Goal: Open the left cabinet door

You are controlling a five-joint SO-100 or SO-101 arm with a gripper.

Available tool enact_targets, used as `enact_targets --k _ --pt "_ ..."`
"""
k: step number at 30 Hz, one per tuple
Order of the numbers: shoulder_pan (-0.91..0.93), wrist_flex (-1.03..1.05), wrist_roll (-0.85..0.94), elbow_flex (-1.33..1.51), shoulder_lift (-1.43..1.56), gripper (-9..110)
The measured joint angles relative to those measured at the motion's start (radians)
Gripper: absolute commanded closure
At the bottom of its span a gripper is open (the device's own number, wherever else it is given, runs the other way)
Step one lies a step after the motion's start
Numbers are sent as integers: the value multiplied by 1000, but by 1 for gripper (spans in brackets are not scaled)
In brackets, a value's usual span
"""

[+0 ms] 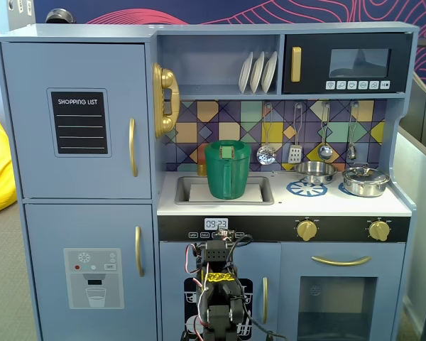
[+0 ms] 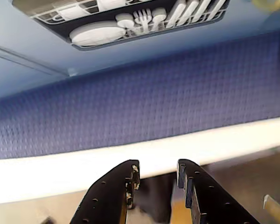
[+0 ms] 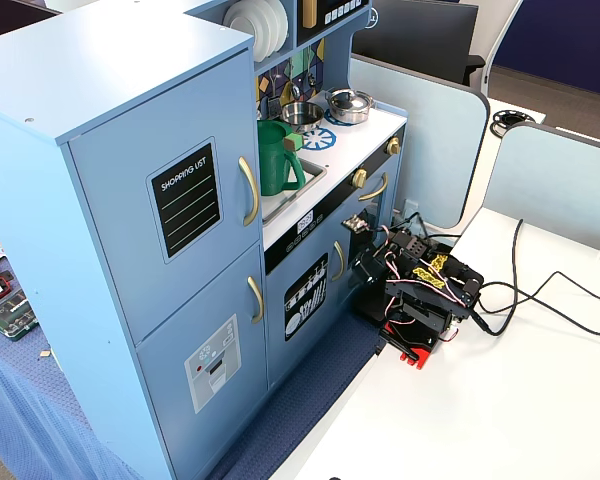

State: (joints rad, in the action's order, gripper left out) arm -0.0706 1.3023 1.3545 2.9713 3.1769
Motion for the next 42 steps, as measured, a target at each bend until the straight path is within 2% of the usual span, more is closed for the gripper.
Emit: enact_targets --k 9,28,42 --pt "-149 -98 -18 -202 -86 101" --pt "-348 -526 222 -841 -541 101" --pt "-454 -816 279 -1060 -785 91"
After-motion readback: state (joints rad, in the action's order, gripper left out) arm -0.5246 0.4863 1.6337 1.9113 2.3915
